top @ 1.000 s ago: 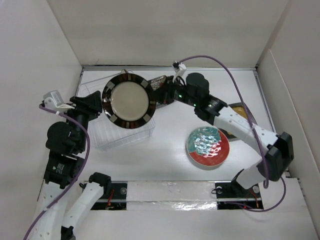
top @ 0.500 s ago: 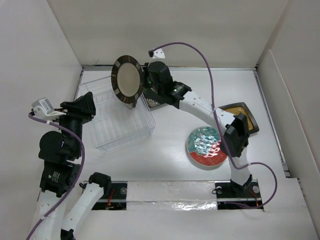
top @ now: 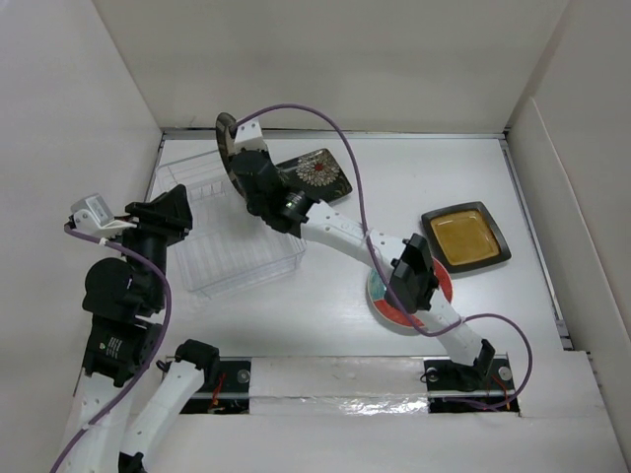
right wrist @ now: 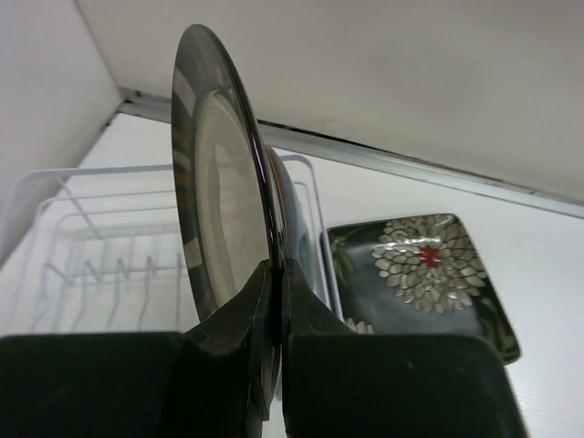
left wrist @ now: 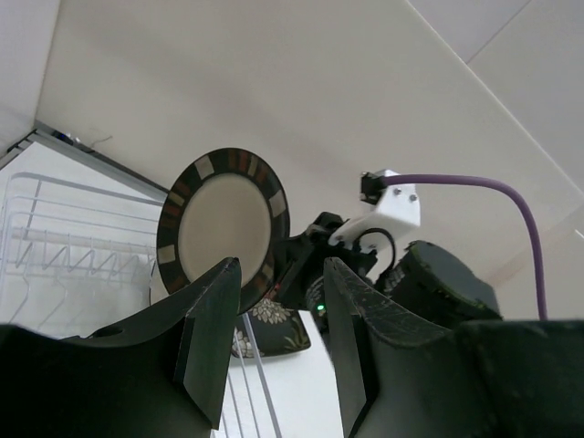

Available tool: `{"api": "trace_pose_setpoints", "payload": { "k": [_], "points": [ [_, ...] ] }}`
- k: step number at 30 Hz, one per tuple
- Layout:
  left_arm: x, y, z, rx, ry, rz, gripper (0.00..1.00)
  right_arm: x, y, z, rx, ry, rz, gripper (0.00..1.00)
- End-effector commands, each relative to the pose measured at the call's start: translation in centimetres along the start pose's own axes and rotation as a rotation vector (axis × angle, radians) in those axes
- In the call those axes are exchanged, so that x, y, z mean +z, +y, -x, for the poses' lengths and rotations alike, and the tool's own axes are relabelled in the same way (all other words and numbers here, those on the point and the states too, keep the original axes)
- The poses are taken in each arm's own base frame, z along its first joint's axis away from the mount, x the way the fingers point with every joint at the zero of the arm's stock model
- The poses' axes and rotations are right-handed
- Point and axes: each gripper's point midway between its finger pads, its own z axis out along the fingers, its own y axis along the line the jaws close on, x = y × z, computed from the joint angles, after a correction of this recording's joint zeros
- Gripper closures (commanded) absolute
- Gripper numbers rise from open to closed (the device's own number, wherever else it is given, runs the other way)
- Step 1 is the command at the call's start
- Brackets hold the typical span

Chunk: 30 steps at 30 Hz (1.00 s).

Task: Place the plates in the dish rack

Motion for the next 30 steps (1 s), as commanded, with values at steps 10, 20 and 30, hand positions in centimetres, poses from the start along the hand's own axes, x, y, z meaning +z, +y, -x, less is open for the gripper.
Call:
{"api": "trace_pose_setpoints", "payload": {
  "k": [10,20,30],
  "points": [
    [0.7,-0.6,-0.1,0.003,-0.006,-0.021,0.61,-1.4,-1.8,6.6,0.103,-0.249,-0.228,1.00],
    [0.7,-0.5,-0.2,0.004,-0.004,-0.017,0.61,-1.2,2.7,-1.1,0.142,-0.133,-0.137,1.00],
    [0.9,-0.7,-1.1,0.003,0.021,-0.037,0.61,-1.7,4.5,-2.9,0.213,-0.070,-0.013,0.68]
  ]
}}
